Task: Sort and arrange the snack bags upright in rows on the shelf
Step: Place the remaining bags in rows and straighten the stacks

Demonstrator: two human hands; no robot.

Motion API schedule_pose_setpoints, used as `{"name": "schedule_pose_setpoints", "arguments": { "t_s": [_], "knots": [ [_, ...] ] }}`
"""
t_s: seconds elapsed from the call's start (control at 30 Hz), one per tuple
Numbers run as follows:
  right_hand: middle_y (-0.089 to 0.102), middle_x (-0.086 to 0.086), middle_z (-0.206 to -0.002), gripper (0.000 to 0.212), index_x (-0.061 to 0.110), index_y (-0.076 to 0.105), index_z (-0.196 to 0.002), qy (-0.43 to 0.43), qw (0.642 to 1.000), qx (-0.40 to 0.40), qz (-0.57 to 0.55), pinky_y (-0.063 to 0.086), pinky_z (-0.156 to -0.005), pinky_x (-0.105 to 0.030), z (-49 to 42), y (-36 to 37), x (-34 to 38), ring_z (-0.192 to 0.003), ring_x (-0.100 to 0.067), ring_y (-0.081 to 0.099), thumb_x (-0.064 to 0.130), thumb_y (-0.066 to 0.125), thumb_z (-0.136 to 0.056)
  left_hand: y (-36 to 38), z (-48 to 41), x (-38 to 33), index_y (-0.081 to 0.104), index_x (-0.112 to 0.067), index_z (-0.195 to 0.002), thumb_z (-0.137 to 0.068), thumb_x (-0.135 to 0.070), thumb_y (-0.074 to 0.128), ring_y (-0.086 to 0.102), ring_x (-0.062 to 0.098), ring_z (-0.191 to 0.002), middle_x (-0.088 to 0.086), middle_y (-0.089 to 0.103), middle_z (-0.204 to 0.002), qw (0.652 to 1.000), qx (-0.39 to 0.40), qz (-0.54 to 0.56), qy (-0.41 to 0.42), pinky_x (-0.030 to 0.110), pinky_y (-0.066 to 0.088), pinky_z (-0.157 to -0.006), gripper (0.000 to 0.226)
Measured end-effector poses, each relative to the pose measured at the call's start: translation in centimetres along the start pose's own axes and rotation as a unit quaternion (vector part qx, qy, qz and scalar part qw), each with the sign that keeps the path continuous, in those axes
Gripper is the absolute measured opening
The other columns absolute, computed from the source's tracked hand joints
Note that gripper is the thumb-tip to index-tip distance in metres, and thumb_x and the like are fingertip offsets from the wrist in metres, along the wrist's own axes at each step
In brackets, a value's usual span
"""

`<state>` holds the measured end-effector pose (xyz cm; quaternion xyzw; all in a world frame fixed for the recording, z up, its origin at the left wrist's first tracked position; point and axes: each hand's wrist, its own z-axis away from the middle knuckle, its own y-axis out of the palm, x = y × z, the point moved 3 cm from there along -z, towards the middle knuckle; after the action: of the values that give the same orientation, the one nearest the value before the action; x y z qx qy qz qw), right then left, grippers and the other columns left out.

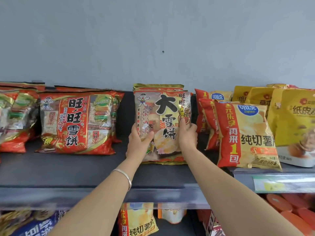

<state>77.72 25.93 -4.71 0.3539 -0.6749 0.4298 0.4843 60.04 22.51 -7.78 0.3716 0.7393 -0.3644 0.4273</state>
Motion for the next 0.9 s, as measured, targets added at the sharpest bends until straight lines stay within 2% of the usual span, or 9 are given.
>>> {"name": "schedule_pose_setpoints", "arguments": {
  "t_s": [0.1, 0.17, 0.33, 0.47, 0.6, 0.67, 0.73, 0.83, 0.9],
  "knots": [
    [0.043, -0.013, -0.140, 0.062, 0.020, 0.026, -0.145, -0.059, 0.997, -0.022, 0.033, 0.039, -0.101, -0.050, 1.8, 0.0, -1.5, -0.123, -0.036, 0.046, 0.056, 0.031, -0.095, 0.1, 0.7, 0.3, 0.028, -0.023, -0.139, -0.093, -0.051, 0.042, 0.048, 0.025, -0.122, 0.002, 0.047, -0.138, 1.000, -0.005, 0.020, -0.014, 0.037, 0.038, -0.097, 0.056],
    [0.042, -0.011, -0.142, 0.059, 0.022, 0.023, -0.147, -0.091, 0.993, -0.038, 0.062, 0.040, -0.099, -0.048, 2.4, -0.1, -2.1, -0.123, -0.035, 0.046, 0.052, 0.029, -0.097, -0.1, 0.9, 0.4, 0.030, -0.021, -0.135, -0.096, -0.050, 0.035, 0.049, 0.027, -0.117, 0.005, 0.048, -0.135, 1.000, 0.000, 0.005, -0.016, 0.035, 0.038, -0.092, 0.049],
    [0.042, -0.009, -0.140, 0.056, 0.024, 0.019, -0.149, -0.139, 0.983, -0.085, 0.085, 0.043, -0.089, -0.043, 2.6, -0.7, -2.1, -0.120, -0.031, 0.050, 0.047, 0.028, -0.099, -0.1, 1.1, 0.3, 0.033, -0.017, -0.128, -0.098, -0.045, 0.033, 0.048, 0.021, -0.097, 0.008, 0.052, -0.126, 1.000, 0.006, -0.001, -0.001, 0.032, 0.037, -0.082, 0.041],
    [0.044, -0.012, -0.140, 0.056, 0.023, 0.019, -0.150, -0.118, 0.983, -0.080, 0.115, 0.037, -0.099, -0.046, 2.7, -0.9, -2.6, -0.126, -0.033, 0.043, 0.047, 0.025, -0.100, 0.0, 1.2, 0.2, 0.028, -0.019, -0.136, -0.098, -0.046, 0.029, 0.048, 0.023, -0.110, 0.007, 0.046, -0.136, 0.999, 0.008, -0.030, 0.018, 0.035, 0.038, -0.089, 0.047],
    [0.033, -0.009, -0.149, 0.057, 0.022, 0.018, -0.151, -0.139, 0.973, -0.098, 0.156, 0.030, -0.105, -0.049, 3.4, -1.4, -2.2, -0.133, -0.031, 0.033, 0.047, 0.027, -0.100, -0.4, 1.8, -0.6, 0.012, -0.022, -0.149, -0.098, -0.041, 0.033, 0.033, 0.025, -0.134, 0.006, 0.025, -0.152, 0.995, -0.016, -0.080, 0.061, 0.043, 0.032, -0.105, 0.058],
    [0.031, -0.009, -0.148, 0.057, 0.020, 0.022, -0.150, -0.188, 0.961, -0.113, 0.168, 0.032, -0.104, -0.048, 3.9, -1.9, -1.3, -0.132, -0.030, 0.033, 0.045, 0.032, -0.099, -0.9, 2.3, -1.8, 0.017, -0.017, -0.149, -0.097, -0.037, 0.039, 0.032, 0.025, -0.135, 0.009, 0.028, -0.150, 0.980, -0.067, -0.150, 0.109, 0.045, 0.033, -0.105, 0.059],
    [0.034, -0.008, -0.146, 0.053, 0.019, 0.030, -0.147, -0.244, 0.947, -0.104, 0.181, 0.034, -0.103, -0.047, 4.4, -2.1, -0.2, -0.131, -0.029, 0.033, 0.041, 0.039, -0.099, -1.3, 2.7, -3.3, 0.033, -0.012, -0.142, -0.095, -0.030, 0.048, 0.039, 0.028, -0.130, 0.012, 0.040, -0.142, 0.954, -0.111, -0.220, 0.173, 0.047, 0.036, -0.103, 0.053],
    [0.039, -0.007, -0.145, 0.047, 0.018, 0.042, -0.140, -0.316, 0.916, -0.081, 0.235, 0.035, -0.102, -0.045, 4.9, -2.4, 1.8, -0.133, -0.028, 0.032, 0.036, 0.045, -0.097, -0.8, 2.7, -6.0, 0.054, -0.013, -0.125, -0.088, -0.022, 0.058, 0.051, 0.029, -0.117, 0.010, 0.056, -0.126, 0.910, -0.116, -0.293, 0.269, 0.048, 0.041, -0.096, 0.038],
    [0.043, -0.008, -0.143, 0.042, 0.019, 0.050, -0.134, -0.372, 0.877, -0.080, 0.292, 0.036, -0.102, -0.045, 5.1, -2.9, 3.6, -0.135, -0.030, 0.033, 0.033, 0.049, -0.094, -0.3, 2.5, -8.5, 0.060, -0.015, -0.116, -0.087, -0.021, 0.061, 0.056, 0.026, -0.109, 0.005, 0.062, -0.116, 0.889, -0.106, -0.320, 0.309, 0.043, 0.043, -0.090, 0.030]
  ]
}}
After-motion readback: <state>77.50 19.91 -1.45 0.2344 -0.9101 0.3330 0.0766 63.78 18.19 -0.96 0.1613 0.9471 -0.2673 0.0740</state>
